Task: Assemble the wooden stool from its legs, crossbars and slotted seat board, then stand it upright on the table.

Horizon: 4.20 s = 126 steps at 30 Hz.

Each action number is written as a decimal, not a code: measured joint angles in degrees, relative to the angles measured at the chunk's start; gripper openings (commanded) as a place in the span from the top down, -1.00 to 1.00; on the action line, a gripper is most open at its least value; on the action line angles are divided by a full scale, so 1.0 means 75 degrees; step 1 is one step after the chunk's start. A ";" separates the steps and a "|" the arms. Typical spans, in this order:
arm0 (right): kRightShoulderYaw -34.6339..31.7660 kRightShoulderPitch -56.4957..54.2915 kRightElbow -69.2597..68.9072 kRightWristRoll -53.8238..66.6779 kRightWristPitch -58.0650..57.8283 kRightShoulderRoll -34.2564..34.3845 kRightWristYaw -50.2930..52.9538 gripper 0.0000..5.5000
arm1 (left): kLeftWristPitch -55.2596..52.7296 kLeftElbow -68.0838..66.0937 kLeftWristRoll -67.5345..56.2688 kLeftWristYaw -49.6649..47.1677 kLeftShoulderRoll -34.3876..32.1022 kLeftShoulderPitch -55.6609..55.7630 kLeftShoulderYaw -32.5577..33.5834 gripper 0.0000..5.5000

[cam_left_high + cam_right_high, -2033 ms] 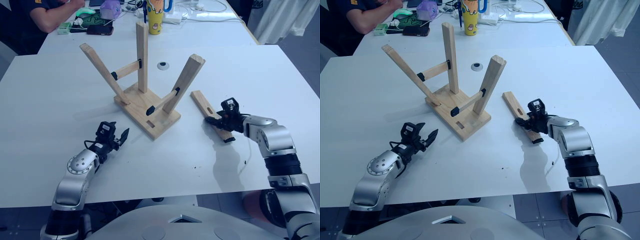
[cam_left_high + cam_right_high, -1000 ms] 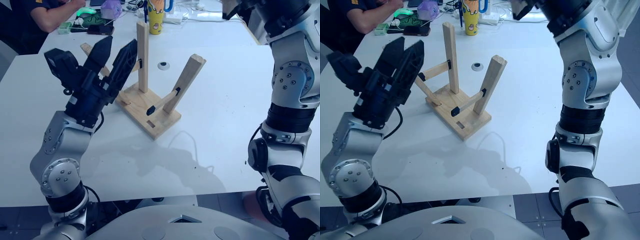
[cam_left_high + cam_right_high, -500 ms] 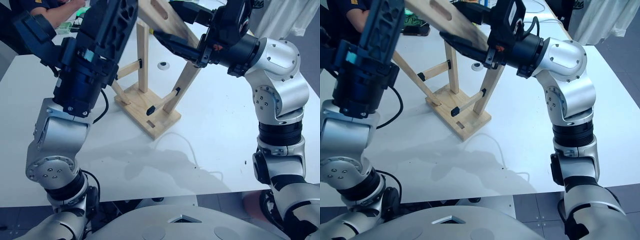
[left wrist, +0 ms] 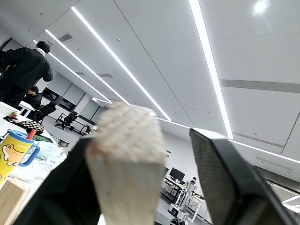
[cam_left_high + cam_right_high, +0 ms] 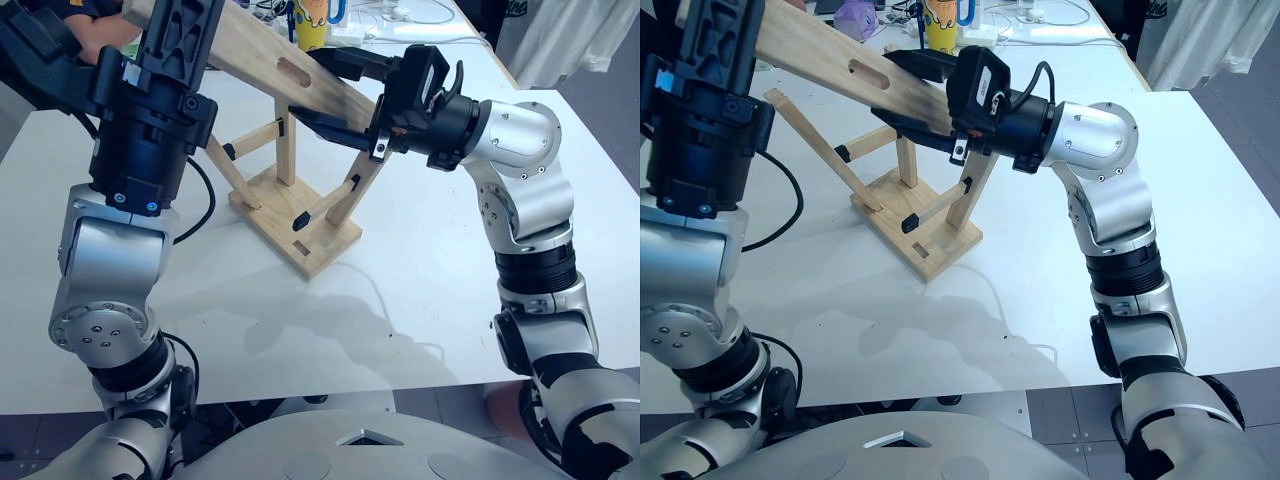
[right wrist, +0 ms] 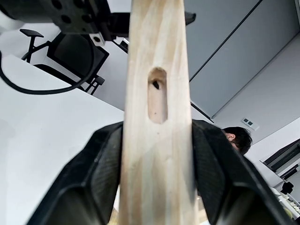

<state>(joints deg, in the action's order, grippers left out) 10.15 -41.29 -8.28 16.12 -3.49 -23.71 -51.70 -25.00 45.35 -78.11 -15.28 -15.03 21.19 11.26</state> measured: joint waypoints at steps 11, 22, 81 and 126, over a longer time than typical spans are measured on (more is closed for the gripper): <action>0.0039 0.0043 -0.0035 -0.0058 0.0064 0.0072 0.0050 0.25 | 0.0249 -0.0134 -0.0007 -0.0295 -0.0176 -0.0001 -0.0055 0.58; -0.0027 -0.0054 -0.0022 0.0337 -0.0710 -0.0063 -0.0307 0.00 | 0.0353 -0.0504 0.0085 -0.0254 -0.0485 -0.0198 0.0405 0.63; -0.2471 0.1115 0.0608 0.3150 -0.6136 0.0200 0.2641 0.59 | 0.0267 -0.1039 0.0847 -0.0103 -0.0944 -0.1072 0.1237 0.63; -0.2172 0.2073 -0.0752 0.0654 -0.4225 0.2941 0.6730 0.62 | 0.0433 -0.3884 0.4476 -0.1970 0.2198 -0.0629 0.0164 0.63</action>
<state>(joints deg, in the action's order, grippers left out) -6.15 -25.74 -13.92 21.02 -35.18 -1.65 -1.23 -21.76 16.22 -44.54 -30.05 1.45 16.47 12.49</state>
